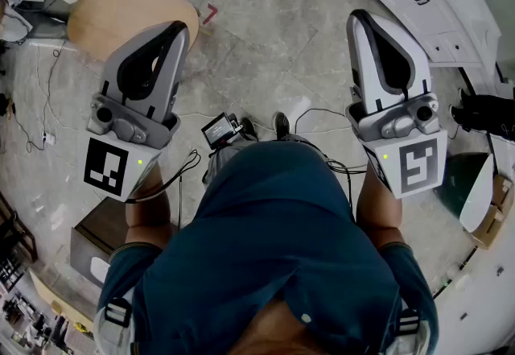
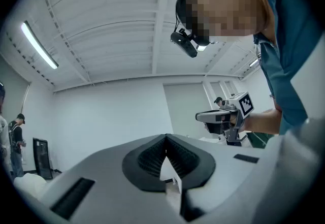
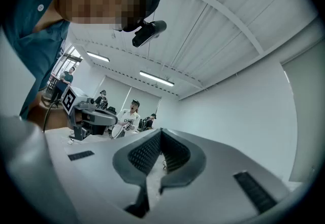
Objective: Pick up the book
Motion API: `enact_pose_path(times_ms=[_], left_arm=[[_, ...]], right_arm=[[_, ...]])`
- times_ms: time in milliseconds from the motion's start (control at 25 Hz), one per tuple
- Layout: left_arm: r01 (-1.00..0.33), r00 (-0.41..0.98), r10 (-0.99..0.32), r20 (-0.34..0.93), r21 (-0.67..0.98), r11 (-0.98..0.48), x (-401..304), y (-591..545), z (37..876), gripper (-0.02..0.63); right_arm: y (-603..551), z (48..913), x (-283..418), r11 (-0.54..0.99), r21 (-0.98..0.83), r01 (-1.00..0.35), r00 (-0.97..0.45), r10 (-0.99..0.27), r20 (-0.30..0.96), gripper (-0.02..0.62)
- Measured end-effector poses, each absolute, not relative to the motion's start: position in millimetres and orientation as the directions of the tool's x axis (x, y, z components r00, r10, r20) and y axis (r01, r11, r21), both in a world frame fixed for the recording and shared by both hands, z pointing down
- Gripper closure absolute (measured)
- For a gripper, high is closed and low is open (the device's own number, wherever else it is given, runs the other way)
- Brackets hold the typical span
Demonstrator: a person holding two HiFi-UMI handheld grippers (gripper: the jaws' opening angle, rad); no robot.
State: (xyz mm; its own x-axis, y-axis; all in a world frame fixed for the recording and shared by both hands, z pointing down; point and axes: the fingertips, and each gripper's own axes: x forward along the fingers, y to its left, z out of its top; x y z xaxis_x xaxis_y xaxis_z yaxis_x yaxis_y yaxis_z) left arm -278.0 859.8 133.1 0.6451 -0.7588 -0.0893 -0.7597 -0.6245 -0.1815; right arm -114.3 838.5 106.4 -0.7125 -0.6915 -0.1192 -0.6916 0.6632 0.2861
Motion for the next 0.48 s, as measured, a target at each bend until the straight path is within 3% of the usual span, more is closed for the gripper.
enact_pose_path(times_ms=[480], left_arm=[[-0.767,0.64,-0.76,-0.114,-0.154,-0.623,-307,866,136,0.603]], right_arm=[[842,101,-136,0.664,0.263,-0.7,-0.709,-0.689,-0.15,0.583]])
